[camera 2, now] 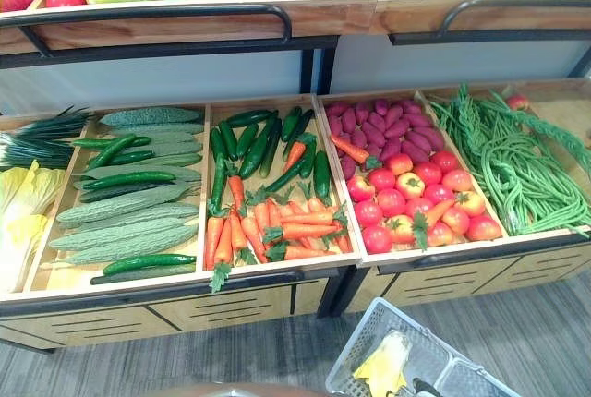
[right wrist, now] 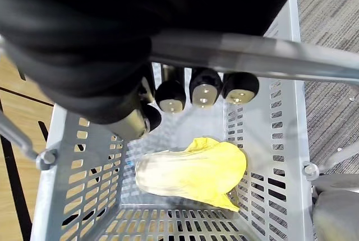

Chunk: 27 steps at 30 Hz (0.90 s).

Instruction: Pick vegetable in the basket

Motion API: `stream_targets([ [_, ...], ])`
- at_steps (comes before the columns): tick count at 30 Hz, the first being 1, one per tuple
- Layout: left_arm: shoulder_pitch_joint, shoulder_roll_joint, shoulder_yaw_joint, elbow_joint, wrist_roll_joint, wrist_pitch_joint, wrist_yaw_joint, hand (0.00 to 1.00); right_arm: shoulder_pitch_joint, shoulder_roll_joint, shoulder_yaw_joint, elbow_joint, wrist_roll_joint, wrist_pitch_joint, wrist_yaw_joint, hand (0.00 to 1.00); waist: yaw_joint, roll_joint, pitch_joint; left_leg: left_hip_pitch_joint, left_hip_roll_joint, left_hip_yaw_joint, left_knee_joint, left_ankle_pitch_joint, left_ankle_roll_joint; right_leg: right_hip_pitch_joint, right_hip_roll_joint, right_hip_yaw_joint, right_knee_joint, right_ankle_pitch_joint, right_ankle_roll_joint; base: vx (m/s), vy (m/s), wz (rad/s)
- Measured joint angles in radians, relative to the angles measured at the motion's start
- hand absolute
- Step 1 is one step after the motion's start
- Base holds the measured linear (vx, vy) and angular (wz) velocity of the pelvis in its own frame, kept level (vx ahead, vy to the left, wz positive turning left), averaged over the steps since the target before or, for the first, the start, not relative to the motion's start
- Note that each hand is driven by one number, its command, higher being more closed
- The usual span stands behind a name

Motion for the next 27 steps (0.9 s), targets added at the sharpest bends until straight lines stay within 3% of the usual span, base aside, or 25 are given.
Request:
stream_targets([
  [4, -0.027, 0.015, -0.039, -0.051, -0.002, -0.048, 0.067, 0.0, 0.019, 0.005, 0.037, -0.035, -0.008, -0.013, 0.019, 1.0, -0.008, 0.007, 0.0, 0.024, 0.0, 0.043, -0.015, -0.004, -0.003, -0.004, 0.007, 0.045, -0.014, 0.002, 0.003, 0.05, 0.026, -0.37],
  [7, -0.069, 0.047, -0.14, -0.298, 0.031, -0.117, 0.167, 0.0, 0.048, 0.007, 0.06, -0.041, -0.009, -0.04, 0.017, 1.0, -0.013, 0.007, 0.0, 0.027, -0.005, 0.042, -0.028, -0.001, -0.007, -0.006, 0.008, 0.055, -0.011, 0.012, 0.001, 0.09, 0.011, -0.02],
  [9, -0.053, 0.05, -0.146, -0.381, 0.042, -0.088, 0.222, 0.0, 0.055, 0.007, 0.08, -0.053, -0.009, -0.045, 0.016, 1.0, -0.021, 0.015, 0.003, 0.028, -0.006, 0.04, -0.028, 0.001, -0.005, -0.007, 0.01, 0.056, -0.012, 0.019, -0.002, 0.17, 0.013, 0.02],
  [11, 0.008, 0.053, -0.166, -0.499, 0.059, -0.068, 0.223, 0.0, 0.057, 0.008, 0.085, -0.061, -0.008, -0.045, 0.013, 1.0, -0.019, 0.019, 0.011, 0.028, -0.01, 0.036, -0.03, 0.001, -0.005, -0.009, 0.01, 0.053, -0.011, 0.019, -0.003, 0.16, 0.019, 0.11],
  [14, 0.069, 0.086, -0.189, -0.666, 0.086, -0.034, 0.211, 0.0, 0.058, 0.009, 0.12, -0.061, -0.007, -0.045, 0.007, 1.0, 0.013, 0.009, 0.017, 0.026, -0.012, 0.023, -0.031, 0.001, -0.005, -0.006, 0.016, 0.058, -0.011, 0.016, -0.008, 0.11, 0.017, 0.19],
  [15, 0.107, 0.148, -0.244, -0.789, 0.134, -0.058, 0.2, 0.0, 0.059, 0.008, 0.16, -0.061, -0.008, -0.047, 0.005, 1.0, 0.028, 0.008, 0.017, 0.027, -0.012, 0.012, -0.031, 0.001, -0.005, -0.001, 0.016, 0.069, -0.008, 0.016, -0.008, 0.05, 0.029, 0.29],
  [17, 0.068, 0.245, -0.322, -1.023, 0.206, -0.185, 0.19, 0.0, 0.049, 0.008, 0.195, -0.065, -0.017, -0.047, 0.007, 1.0, 0.03, 0.007, 0.015, 0.031, -0.012, 0.015, -0.03, 0.0, -0.005, 0.0, 0.015, 0.083, -0.005, 0.016, -0.008, -0.01, 0.026, 0.04],
  [19, -0.051, 0.289, -0.361, -1.165, 0.242, -0.307, 0.173, 0.0, 0.043, -0.001, 0.197, -0.071, -0.04, -0.054, 0.01, 1.0, 0.018, 0.011, 0.011, 0.042, -0.02, 0.037, -0.031, -0.003, -0.001, 0.002, 0.009, 0.109, -0.015, 0.016, -0.008, -0.05, 0.013, -0.39],
  [20, -0.072, 0.286, -0.366, -1.18, 0.242, -0.324, 0.166, 0.0, 0.041, -0.006, 0.197, -0.071, -0.04, -0.054, 0.011, 1.0, 0.016, 0.016, 0.008, 0.044, -0.021, 0.045, -0.031, -0.005, 0.0, 0.0, 0.008, 0.116, -0.018, 0.018, -0.005, -0.06, 0.021, -0.43],
  [22, -0.112, 0.284, -0.397, -1.187, 0.242, -0.344, 0.126, 0.0, 0.043, -0.028, 0.187, -0.071, -0.04, -0.052, 0.017, 1.0, -0.016, 0.028, -0.003, 0.049, -0.022, 0.063, -0.031, -0.009, 0.005, -0.002, 0.007, 0.133, -0.032, 0.03, -0.002, -0.05, 0.021, -0.32],
  [23, -0.119, 0.285, -0.408, -1.187, 0.242, -0.342, 0.102, 0.0, 0.045, -0.035, 0.185, -0.071, -0.039, -0.052, 0.018, 1.0, -0.031, 0.036, -0.009, 0.054, -0.023, 0.074, -0.031, -0.012, 0.006, -0.001, 0.008, 0.139, -0.043, 0.035, 0.0, -0.02, 0.015, -0.23],
  [27, -0.121, 0.296, -0.466, -1.204, 0.241, -0.307, 0.042, 0.0, 0.059, -0.038, 0.149, -0.069, -0.039, -0.047, 0.026, 1.0, -0.033, 0.036, -0.014, 0.056, -0.021, 0.081, -0.037, -0.013, 0.006, 0.004, 0.016, 0.148, -0.077, 0.052, 0.001, -0.02, -0.001, -0.08],
])
